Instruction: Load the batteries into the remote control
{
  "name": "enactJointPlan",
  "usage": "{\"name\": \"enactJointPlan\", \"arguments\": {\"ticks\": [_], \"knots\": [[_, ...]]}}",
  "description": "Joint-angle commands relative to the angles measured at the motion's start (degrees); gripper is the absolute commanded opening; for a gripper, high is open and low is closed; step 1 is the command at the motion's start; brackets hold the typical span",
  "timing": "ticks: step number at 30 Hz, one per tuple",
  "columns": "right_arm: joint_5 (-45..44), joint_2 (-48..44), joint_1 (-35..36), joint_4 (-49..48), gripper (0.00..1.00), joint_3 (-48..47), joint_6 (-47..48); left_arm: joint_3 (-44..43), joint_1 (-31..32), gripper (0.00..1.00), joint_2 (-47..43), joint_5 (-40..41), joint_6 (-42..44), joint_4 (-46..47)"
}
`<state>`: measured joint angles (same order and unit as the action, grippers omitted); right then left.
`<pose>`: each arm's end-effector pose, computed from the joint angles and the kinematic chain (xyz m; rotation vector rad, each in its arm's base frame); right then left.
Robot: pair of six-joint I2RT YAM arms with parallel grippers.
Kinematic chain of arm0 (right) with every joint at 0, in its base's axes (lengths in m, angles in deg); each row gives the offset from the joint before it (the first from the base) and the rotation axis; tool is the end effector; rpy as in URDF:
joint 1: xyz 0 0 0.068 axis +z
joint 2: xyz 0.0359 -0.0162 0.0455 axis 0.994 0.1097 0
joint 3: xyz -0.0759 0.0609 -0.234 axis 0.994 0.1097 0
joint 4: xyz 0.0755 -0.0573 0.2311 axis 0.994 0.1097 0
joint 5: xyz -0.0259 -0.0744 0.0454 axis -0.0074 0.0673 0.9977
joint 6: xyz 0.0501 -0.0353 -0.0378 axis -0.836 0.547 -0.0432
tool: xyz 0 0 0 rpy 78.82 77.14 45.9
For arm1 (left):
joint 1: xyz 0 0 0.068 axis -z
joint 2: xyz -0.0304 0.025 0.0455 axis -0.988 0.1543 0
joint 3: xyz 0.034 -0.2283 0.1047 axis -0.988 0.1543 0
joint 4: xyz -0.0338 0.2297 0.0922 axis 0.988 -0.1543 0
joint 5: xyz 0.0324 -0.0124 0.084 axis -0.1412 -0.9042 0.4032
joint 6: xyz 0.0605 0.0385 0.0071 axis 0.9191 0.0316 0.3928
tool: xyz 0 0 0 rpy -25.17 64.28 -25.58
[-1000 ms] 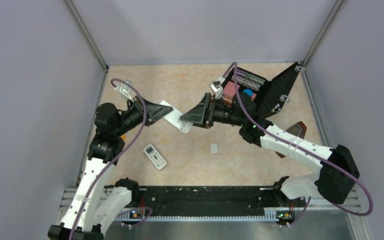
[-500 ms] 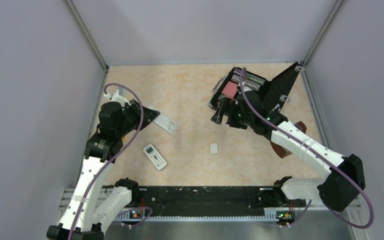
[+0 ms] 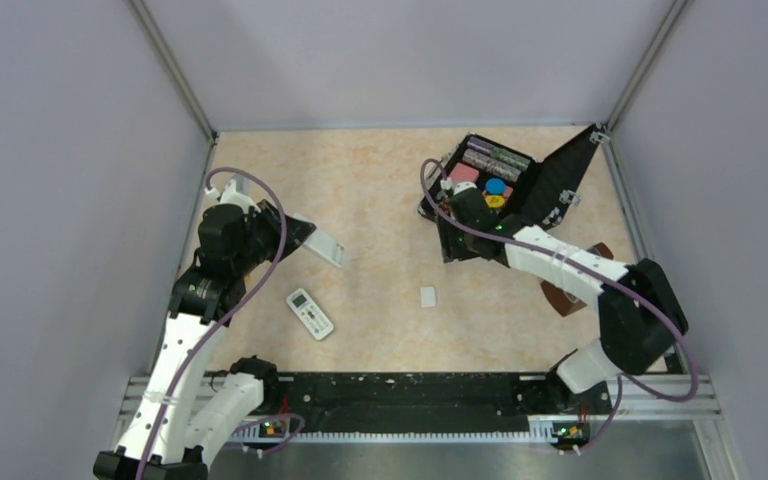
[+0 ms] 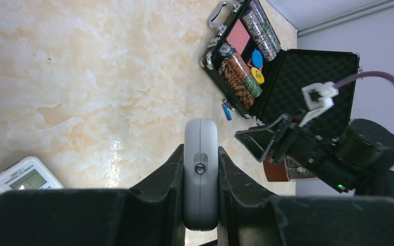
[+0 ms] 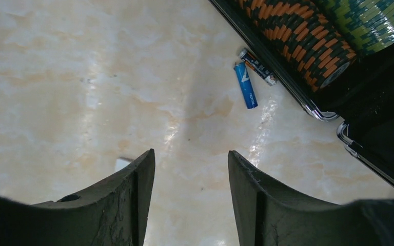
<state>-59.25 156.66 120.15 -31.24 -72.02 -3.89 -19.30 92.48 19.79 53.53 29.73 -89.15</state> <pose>0.2572 0.1786 0.2112 -0.2905 2.4203 0.2559 0.1862 -0.0491 0.3243 -0.4869 2.0115 -0.8248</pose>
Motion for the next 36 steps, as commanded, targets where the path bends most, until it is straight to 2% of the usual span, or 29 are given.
{"name": "enactJointPlan", "arguments": {"ticks": [1, 8, 19, 23, 36], "knots": [[-5.1, 5.8, -0.2, -2.0, 0.53, -2.3, 5.0, -0.1, 0.0, 0.00, -0.7, 0.7, 1.0, 3.1], [-8.6, 12.4, -0.4, -3.0, 0.59, -4.8, 6.6, -0.1, 0.0, 0.00, 0.2, 0.6, 0.9, 3.4], [-7.7, 16.6, -3.9, -6.7, 0.56, -4.4, 6.5, -0.4, 0.0, 0.00, 1.6, 0.2, 0.7, 4.2], [-4.5, 17.0, -5.9, -7.7, 0.56, -4.3, 6.7, -0.4, 0.0, 0.00, 2.1, 0.0, 0.4, 4.6], [2.2, 20.5, -7.5, -8.1, 0.34, -4.8, 6.2, -0.7, 0.0, 0.00, 2.5, -0.3, -0.2, 5.1]]}}
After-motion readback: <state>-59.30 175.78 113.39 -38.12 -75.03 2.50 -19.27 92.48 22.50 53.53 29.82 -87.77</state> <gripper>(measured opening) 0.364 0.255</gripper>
